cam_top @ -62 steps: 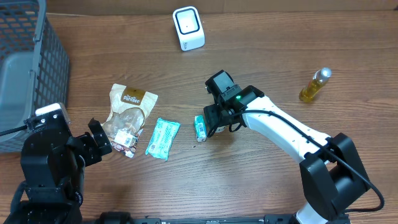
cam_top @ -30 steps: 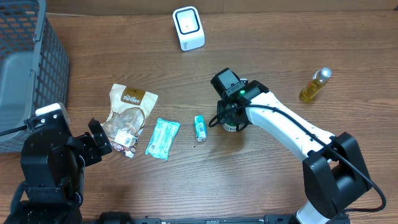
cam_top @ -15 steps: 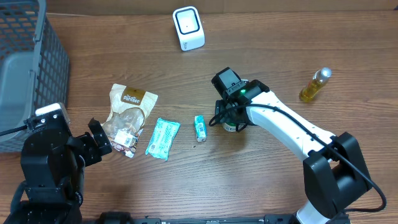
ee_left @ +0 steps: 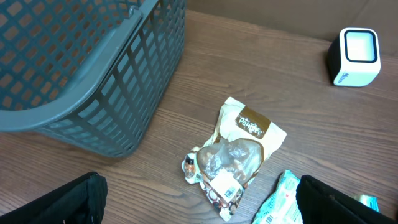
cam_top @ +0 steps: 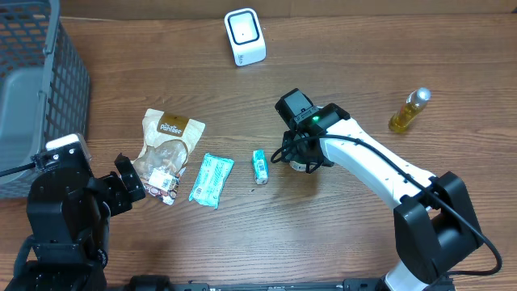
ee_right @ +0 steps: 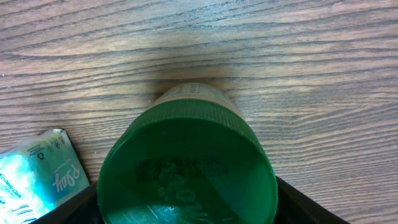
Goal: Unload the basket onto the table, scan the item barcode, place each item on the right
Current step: 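Close the right gripper on the green-capped jar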
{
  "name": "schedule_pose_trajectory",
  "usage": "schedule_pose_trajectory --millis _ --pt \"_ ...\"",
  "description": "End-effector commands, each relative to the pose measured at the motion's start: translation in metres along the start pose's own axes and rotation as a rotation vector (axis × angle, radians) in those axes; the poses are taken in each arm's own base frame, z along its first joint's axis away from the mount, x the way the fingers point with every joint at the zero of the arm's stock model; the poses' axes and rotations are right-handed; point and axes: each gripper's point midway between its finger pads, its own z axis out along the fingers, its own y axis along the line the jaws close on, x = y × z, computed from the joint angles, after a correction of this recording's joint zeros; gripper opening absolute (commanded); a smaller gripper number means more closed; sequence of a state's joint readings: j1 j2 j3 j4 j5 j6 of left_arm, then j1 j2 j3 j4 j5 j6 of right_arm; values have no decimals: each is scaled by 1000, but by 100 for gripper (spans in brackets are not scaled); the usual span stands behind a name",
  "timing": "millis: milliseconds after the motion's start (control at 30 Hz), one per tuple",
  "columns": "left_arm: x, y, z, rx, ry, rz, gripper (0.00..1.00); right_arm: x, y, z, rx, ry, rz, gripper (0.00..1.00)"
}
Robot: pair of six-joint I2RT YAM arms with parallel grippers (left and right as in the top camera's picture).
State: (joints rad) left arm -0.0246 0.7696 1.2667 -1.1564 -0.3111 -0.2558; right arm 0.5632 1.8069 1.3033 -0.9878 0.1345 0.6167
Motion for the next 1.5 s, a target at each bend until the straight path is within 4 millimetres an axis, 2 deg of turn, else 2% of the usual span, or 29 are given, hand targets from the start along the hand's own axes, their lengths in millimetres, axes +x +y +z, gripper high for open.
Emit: schedule_pose_trajectory --millis 0,400,600,1000,1067,1133,1333,1467 --pt "-2 3 -2 -12 -12 -9 100 -10 6 -7 -22 -24 -11 72" --pt "-2 3 -2 -12 -12 -9 99 -9 7 -7 -26 -20 -196 68" --pt "-2 3 -2 -12 -12 -9 100 -1 15 -8 -75 11 -323 67" --pt "-2 3 -2 -12 -12 -8 100 -1 15 -8 -81 15 -328 68" --pt "-2 3 -2 -12 -12 -9 100 -1 15 -8 -81 15 -329 81" --pt "-2 3 -2 -12 -12 -8 99 -1 16 -8 -82 13 -328 100" --pt "-2 3 -2 -12 -12 -9 100 -8 20 -14 -95 -10 -324 100" --pt "-2 3 -2 -12 -12 -9 100 -19 26 -38 -105 -28 -317 100"
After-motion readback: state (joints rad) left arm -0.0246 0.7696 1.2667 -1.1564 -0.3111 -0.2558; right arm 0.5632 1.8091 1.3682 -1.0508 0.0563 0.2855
